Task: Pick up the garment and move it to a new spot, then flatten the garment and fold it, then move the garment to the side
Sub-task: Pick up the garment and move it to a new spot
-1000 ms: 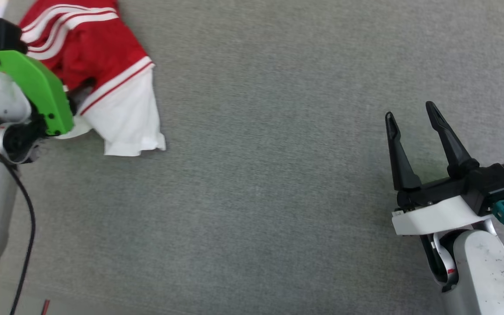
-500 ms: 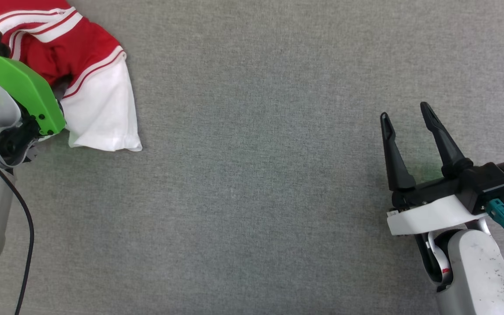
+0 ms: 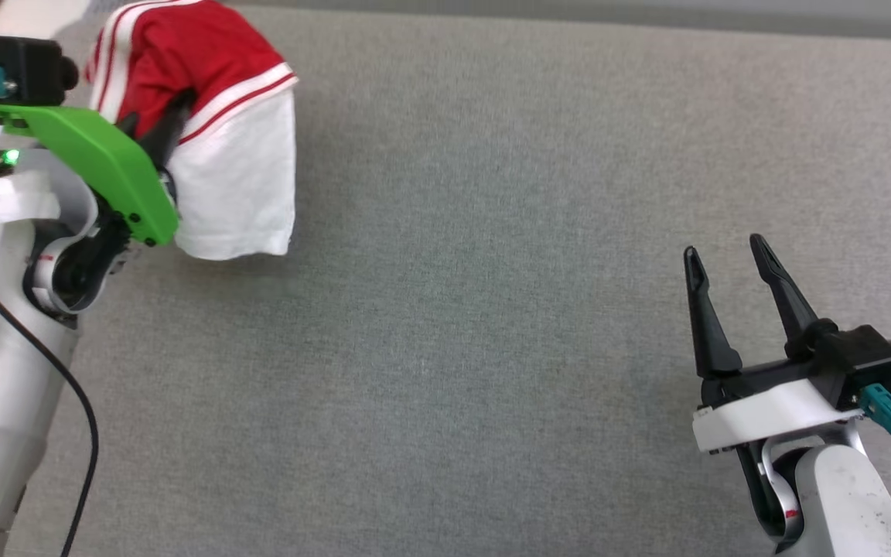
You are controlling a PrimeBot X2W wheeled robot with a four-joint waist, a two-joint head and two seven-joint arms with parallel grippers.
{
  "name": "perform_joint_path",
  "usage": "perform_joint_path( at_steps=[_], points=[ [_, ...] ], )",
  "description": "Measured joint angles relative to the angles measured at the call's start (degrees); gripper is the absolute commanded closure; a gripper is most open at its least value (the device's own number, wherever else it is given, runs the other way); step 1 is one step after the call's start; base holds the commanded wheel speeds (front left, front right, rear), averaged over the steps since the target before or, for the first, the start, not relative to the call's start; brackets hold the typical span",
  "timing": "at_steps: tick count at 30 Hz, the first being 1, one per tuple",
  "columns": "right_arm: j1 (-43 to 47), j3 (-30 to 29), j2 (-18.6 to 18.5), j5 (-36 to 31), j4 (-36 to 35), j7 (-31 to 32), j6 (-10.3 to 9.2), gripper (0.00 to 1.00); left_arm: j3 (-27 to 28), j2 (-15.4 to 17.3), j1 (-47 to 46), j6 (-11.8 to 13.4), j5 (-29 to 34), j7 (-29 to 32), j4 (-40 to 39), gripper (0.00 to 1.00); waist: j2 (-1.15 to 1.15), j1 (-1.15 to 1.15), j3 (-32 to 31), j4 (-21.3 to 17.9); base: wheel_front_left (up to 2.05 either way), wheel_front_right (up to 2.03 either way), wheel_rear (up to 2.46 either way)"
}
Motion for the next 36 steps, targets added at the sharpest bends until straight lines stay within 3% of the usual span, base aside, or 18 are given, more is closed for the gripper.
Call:
perform_joint_path(
  at_steps=[6,14,24,28,29,30,36],
  points=[
    [1.5,-1.2,0.4,0.5,0.1,0.0,0.00,0.00,-2.7,-2.9,0.7,1.0,1.5,0.1,-6.8,1.00,0.00,0.00,-5.3,-0.7,0.00,0.00,0.00],
    [2.4,-3.1,0.6,2.2,-0.4,0.0,0.00,0.00,-7.8,-10.6,4.7,2.7,2.3,-1.0,-9.7,1.00,0.00,0.00,-8.9,-4.2,0.00,0.00,0.00],
    [2.5,-6.4,0.6,2.4,-0.9,0.0,0.00,0.00,-15.9,-24.9,6.9,4.6,6.4,-7.3,1.5,1.00,0.00,0.00,-9.6,-11.4,0.00,0.00,0.00],
    [2.5,-7.0,0.5,2.9,-1.1,0.0,0.00,0.00,-17.8,-28.2,6.3,5.6,7.3,-10.8,7.5,1.00,0.00,0.00,-9.3,-14.0,0.00,0.00,0.00],
    [2.5,-6.9,0.5,3.0,-1.1,0.0,0.00,0.00,-18.5,-28.7,6.0,5.9,7.5,-11.4,9.3,0.63,0.00,0.00,-9.2,-14.6,0.00,0.00,0.00],
    [2.5,-6.7,0.6,3.0,-1.1,0.0,0.00,0.00,-19.6,-29.0,5.8,6.0,7.7,-11.5,11.0,0.00,0.00,0.00,-9.1,-15.2,0.00,0.00,0.00],
    [2.5,-6.1,0.6,3.2,-1.1,0.0,0.00,0.00,-25.6,-29.5,5.8,4.4,6.4,-12.5,15.0,0.00,0.00,0.00,-7.9,-17.0,0.00,0.00,0.00]
  ],
)
